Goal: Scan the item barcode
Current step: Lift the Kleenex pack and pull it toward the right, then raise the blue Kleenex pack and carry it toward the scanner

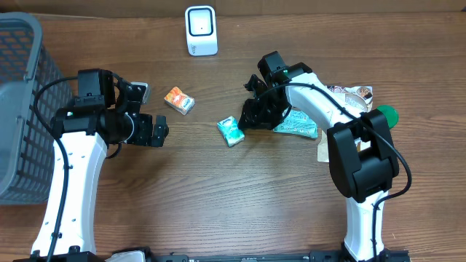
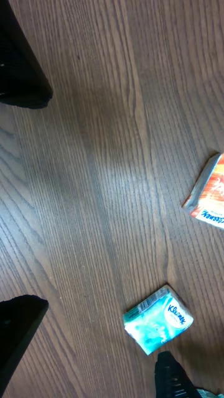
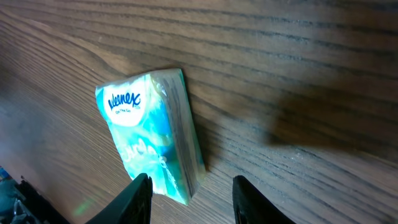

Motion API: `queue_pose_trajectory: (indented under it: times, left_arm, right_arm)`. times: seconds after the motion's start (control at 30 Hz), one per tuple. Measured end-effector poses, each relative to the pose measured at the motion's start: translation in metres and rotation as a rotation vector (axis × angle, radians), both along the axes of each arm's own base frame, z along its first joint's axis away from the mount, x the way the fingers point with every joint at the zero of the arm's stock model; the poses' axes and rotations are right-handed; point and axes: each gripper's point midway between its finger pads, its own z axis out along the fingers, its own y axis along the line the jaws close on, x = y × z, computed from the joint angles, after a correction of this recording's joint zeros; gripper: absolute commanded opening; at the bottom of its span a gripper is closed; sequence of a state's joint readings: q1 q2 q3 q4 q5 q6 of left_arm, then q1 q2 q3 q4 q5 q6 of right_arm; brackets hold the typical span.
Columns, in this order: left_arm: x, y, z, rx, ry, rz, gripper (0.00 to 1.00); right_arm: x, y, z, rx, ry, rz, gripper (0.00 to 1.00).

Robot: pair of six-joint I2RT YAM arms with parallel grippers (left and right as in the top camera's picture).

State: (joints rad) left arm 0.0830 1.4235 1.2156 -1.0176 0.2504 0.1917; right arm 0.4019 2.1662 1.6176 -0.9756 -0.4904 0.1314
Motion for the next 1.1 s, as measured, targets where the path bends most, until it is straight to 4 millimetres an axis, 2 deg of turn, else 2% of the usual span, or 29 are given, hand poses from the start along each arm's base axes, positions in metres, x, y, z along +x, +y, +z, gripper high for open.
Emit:
queue_pose_trajectory:
  times: [0.17,0.37,0.4,0.53,0.57,0.83,0.9,0.97,1.03,1.1]
  left_arm:
    - [0.000,0.000,0.000,0.000,0.000,0.000,0.99]
    - [0.000,0.000,0.000,0.000,0.000,0.000,0.99]
    - [0.000,0.000,0.000,0.000,0.000,0.000,0.99]
    - [0.000,0.000,0.000,0.000,0.000,0.000,1.00]
    - [0.000,0.000,0.000,0.000,0.000,0.000,0.99]
    - [0.000,0.000,0.000,0.000,0.000,0.000,1.00]
    - [0.000,0.000,0.000,0.000,0.000,0.000,1.00]
    - [0.000,0.000,0.000,0.000,0.000,0.000,0.99]
    - [0.000,0.000,0.000,0.000,0.000,0.000,0.99]
    - [0.000,0.000,0.000,0.000,0.000,0.000,0.99]
  right_arm:
    - [0.000,0.001,-0.003,0.004,-0.004,-0.005,0.44]
    - [-0.015,0.007,-0.020,0.010,0.012,0.019,0.43]
    - [-0.017,0.010,-0.021,0.014,0.013,0.027,0.41]
    - [-0.021,0.017,-0.023,0.027,0.007,0.044,0.09]
    - [-0.023,0.018,-0.024,0.027,0.013,0.044,0.04]
    - [-0.029,0.013,-0.019,0.045,0.064,0.033,0.04]
    - [-0.026,0.011,-0.011,0.071,0.075,0.022,0.04]
    - [-0.021,0.011,0.006,0.126,0.064,0.020,0.04]
    - [-0.018,0.008,0.030,0.194,0.048,0.022,0.04]
    - [-0.016,0.002,0.064,0.284,0.023,0.025,0.04]
